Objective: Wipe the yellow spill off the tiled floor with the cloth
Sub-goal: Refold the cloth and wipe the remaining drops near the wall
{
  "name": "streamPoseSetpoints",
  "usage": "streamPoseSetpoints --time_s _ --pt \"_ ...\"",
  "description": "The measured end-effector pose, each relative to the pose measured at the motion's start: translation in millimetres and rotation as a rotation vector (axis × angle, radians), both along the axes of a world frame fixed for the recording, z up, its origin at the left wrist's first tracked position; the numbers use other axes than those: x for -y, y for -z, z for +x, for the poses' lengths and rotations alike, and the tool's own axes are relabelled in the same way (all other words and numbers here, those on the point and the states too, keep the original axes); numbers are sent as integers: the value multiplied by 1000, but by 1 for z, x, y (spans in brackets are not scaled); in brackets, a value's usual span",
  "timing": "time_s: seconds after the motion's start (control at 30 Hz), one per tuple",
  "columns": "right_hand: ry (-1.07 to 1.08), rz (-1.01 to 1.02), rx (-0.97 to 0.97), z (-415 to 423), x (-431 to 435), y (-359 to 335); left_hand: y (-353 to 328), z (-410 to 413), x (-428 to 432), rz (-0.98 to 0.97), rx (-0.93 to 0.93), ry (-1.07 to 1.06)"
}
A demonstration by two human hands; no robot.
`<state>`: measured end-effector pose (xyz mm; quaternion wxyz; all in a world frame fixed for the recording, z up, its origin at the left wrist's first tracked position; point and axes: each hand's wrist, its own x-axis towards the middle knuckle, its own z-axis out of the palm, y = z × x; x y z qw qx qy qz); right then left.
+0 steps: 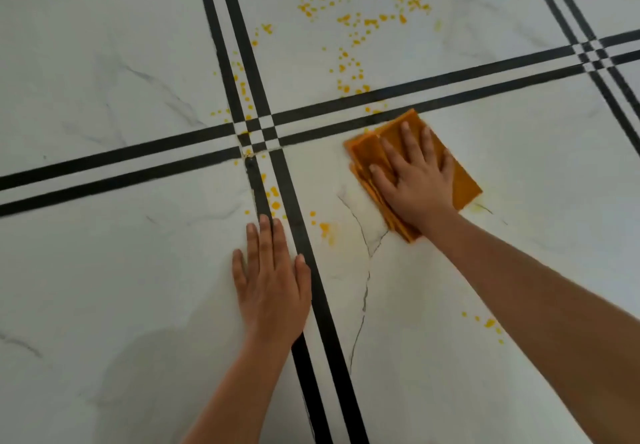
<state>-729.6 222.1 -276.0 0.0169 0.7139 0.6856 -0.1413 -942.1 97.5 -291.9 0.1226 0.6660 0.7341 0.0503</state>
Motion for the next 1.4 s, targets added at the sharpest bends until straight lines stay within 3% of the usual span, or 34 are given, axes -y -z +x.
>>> streamPoseSetpoints --time_s 0.1,0.2,0.27,0.43,0.6,0.67,0.83,0.97,1.07,1.27,1.4 --pt "-30 33 1 -27 20 3 -1 7 1 2 -3 16" --pt "-407 59 -21 -36 95 -2 -1 5 -4 15 -13 71" --pt "-499 29 2 -16 78 0 0 5 -9 25 -25 81" --pt "70 27 3 -19 -8 5 -1 4 -13 35 -51 120" --pt "-178 126 -19 -20 109 0 -9 20 -7 39 10 269" --pt "-131 123 7 9 136 0 -13 33 -6 46 23 362" --pt "239 2 10 38 63 6 -8 55 1 13 -5 499" --pt "63 112 28 35 158 4 -6 63 6 8 -29 539" --pt "-64 68 46 65 212 -1 -5 72 9 28 -4 580" --pt "321 20 21 86 109 4 -5 106 5 48 -9 600" --pt "124 89 62 76 192 3 -5 117 1 42 -4 594"
